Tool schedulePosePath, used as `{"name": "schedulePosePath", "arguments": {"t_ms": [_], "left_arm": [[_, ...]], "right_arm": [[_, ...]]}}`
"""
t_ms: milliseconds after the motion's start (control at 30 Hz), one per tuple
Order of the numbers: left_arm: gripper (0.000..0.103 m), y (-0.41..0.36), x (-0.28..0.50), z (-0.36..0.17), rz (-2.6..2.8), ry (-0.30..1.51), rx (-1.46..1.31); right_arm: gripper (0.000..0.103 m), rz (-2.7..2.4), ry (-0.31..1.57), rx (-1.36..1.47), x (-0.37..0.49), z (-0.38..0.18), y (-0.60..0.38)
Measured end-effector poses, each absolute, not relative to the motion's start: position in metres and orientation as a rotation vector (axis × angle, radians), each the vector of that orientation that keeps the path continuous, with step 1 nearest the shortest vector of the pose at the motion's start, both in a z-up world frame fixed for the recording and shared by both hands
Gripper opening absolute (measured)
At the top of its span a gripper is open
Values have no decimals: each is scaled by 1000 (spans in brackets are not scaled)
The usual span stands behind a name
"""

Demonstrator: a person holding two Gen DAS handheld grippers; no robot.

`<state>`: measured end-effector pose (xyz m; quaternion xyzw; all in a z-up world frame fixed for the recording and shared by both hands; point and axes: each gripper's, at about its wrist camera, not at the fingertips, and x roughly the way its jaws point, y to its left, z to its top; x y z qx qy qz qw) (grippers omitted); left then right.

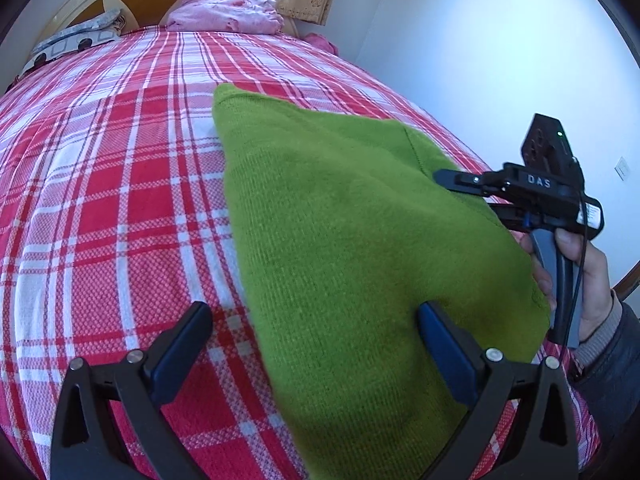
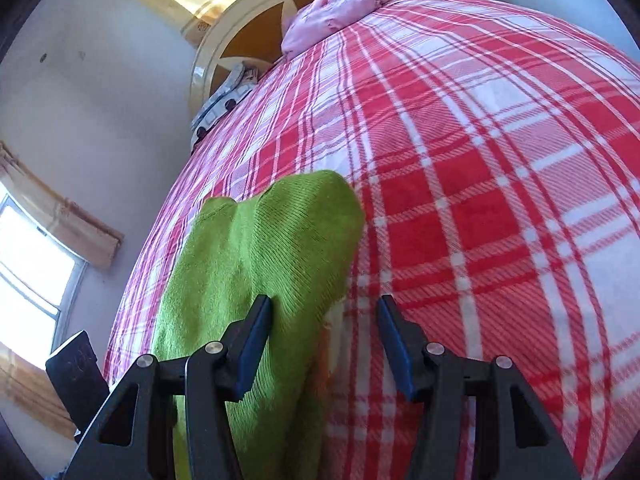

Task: Fold small clothes

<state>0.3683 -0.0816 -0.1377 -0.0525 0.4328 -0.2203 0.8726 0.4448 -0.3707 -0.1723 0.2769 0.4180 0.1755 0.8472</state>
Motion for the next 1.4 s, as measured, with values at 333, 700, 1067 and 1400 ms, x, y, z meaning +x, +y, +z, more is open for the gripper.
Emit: {"name": "schedulePosePath", "arguments": {"t_ms": [333,700,1067,1400], "left_arm": [[96,-84,367,-136,-508,893,-120],[70,-91,360,-131,-543,877,-108],[45,-90,349,-119,-519,851,-88],[42,-74,332,-107,-518,847,-101]], "right_arm": [[45,475,888,660,460,-185,-361],[40,474,875,642,455,-185,-364],[28,495,812,552,440,-170,-357],[28,548,815,552,427,-155,-340]]}}
